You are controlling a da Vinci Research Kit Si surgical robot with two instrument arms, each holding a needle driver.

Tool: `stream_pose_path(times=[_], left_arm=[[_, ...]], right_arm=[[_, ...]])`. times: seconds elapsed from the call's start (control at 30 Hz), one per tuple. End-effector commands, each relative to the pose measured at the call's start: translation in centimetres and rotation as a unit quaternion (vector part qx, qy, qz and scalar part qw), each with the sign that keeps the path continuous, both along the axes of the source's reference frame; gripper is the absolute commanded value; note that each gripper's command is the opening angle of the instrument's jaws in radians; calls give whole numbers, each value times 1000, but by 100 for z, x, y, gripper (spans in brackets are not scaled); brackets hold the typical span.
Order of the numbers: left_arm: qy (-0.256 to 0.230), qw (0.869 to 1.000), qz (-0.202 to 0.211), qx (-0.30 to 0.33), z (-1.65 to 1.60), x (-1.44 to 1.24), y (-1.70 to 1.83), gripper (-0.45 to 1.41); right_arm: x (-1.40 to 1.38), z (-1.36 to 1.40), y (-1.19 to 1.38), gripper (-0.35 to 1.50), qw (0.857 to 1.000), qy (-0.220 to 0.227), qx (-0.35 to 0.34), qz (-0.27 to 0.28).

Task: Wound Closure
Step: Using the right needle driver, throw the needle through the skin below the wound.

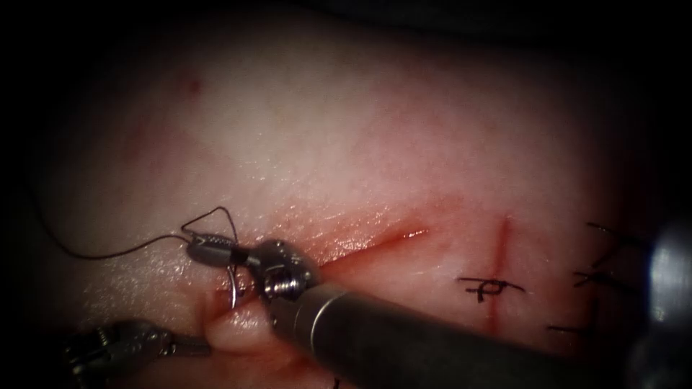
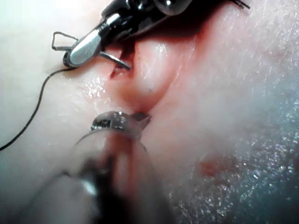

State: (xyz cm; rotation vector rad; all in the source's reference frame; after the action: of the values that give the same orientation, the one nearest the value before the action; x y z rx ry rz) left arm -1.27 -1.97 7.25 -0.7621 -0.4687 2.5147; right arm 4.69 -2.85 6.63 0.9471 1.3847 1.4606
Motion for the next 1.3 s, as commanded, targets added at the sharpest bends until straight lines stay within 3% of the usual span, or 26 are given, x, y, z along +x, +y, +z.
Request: stream_pose_path(times=[0.03,0.53,0.97,1.13,1.2,1.23,1.27,1.3], left_arm=[[0,1000,0,-1,7,-6,1,-42],[0,1000,0,-1,8,-6,1,-45],[0,1000,0,-1,7,-6,0,-45],[0,1000,-1,-1,7,-6,0,-45],[-1,1000,0,0,6,-6,-1,-45],[-1,1000,0,0,6,-6,-1,-45],[-1,1000,0,0,6,-6,-1,-45],[-1,1000,0,0,6,-6,-1,-45]], right_arm=[[11,4,-5,-35,1000,2,-1,-1],[9,-15,-35,-35,1000,10,13,-6],[7,-11,-42,-35,1000,5,14,-12],[0,-2,-28,-35,999,16,25,11],[-10,8,-6,-35,999,18,29,32],[-14,11,3,5,999,12,17,38],[-14,11,3,5,999,12,17,38],[-20,15,14,73,999,3,4,42]])
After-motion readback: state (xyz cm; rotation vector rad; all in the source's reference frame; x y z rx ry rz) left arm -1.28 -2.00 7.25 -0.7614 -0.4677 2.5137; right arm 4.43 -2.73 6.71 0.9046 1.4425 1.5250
